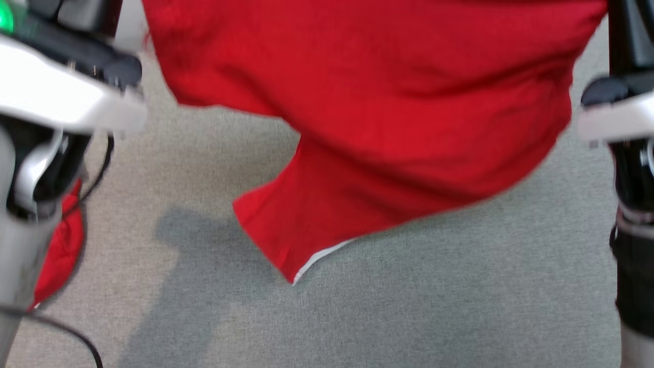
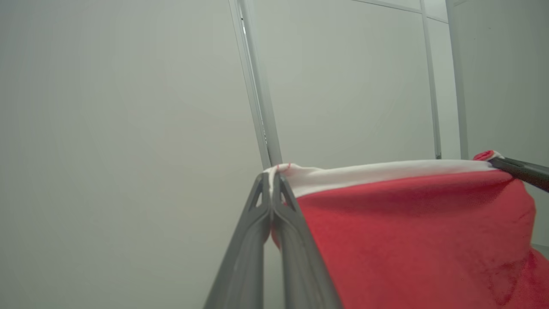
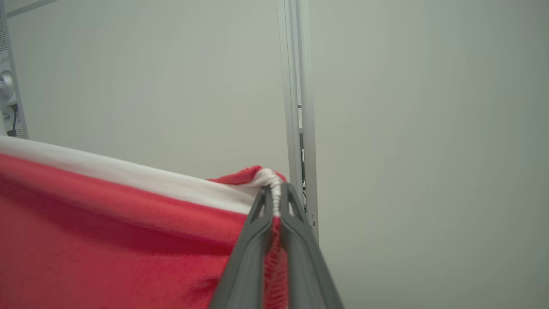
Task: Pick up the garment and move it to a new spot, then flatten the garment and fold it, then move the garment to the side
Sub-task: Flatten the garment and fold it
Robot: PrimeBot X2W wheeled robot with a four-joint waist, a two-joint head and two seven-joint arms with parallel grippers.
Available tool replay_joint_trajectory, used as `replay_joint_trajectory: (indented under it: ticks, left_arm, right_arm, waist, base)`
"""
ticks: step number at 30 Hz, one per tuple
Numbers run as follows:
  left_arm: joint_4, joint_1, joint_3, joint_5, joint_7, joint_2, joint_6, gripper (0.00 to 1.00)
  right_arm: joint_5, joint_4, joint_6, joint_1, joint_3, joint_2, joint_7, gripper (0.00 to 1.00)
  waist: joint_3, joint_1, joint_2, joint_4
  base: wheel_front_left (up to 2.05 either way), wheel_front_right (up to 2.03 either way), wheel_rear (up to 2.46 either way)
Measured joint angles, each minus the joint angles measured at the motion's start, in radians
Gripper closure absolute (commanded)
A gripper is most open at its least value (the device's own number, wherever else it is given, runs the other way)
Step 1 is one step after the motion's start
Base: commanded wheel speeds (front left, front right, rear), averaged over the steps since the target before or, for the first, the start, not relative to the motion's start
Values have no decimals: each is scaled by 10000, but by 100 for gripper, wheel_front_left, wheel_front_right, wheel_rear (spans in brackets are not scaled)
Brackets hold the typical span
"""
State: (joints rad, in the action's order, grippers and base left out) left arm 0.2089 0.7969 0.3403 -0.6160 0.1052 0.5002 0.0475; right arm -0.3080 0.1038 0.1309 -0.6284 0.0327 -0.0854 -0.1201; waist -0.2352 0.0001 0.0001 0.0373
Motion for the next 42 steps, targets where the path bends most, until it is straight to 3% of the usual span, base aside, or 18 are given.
replay_joint_trajectory:
  ticks: [4,5,8,14,22,27,34,42]
  left_arm:
    - [-2270,1554,506,186,-194,-462,-686,100]
    - [-3524,2434,696,330,-410,-765,-1005,100]
    - [-5423,3644,928,472,-709,-1175,-1279,100]
    - [-8796,5506,1290,637,-1639,-1808,-1636,100]
    - [-11154,6692,1756,575,-2512,-2337,-1785,100]
    - [-11459,5956,1864,-161,-3158,-2587,-1785,100]
    - [-10751,3409,1891,-468,-3628,-2397,-1783,100]
    - [-7252,-1081,1156,337,-3651,-1894,-1166,100]
  right_arm:
    - [127,-1835,0,-1625,-217,-194,474,100]
    - [71,-2865,0,-2535,-295,-190,844,100]
    - [-54,-4627,2,-3971,-416,-54,1225,100]
    - [-276,-8138,19,-6376,-217,238,2518,100]
    - [-591,-11116,42,-7842,-171,430,3361,100]
    - [-892,-11609,29,-7405,-1020,407,3563,100]
    - [-2017,-10773,27,-4969,-2355,359,3730,100]
    - [-3586,-8431,27,-807,-3603,-253,3800,100]
  waist:
    - [-510,0,0,-36]
    - [-782,0,0,-58]
    - [-1172,0,0,-93]
    - [-1517,0,0,-200]
    - [-1796,0,0,-278]
    - [-2062,0,0,-435]
    - [-2055,0,0,-586]
    - [-1452,0,0,-584]
  base:
    - [0,0,0]
    - [0,0,0]
    - [0,0,0]
    - [0,0,0]
    - [0,0,0]
    - [0,0,0]
    - [0,0,0]
    - [0,0,0]
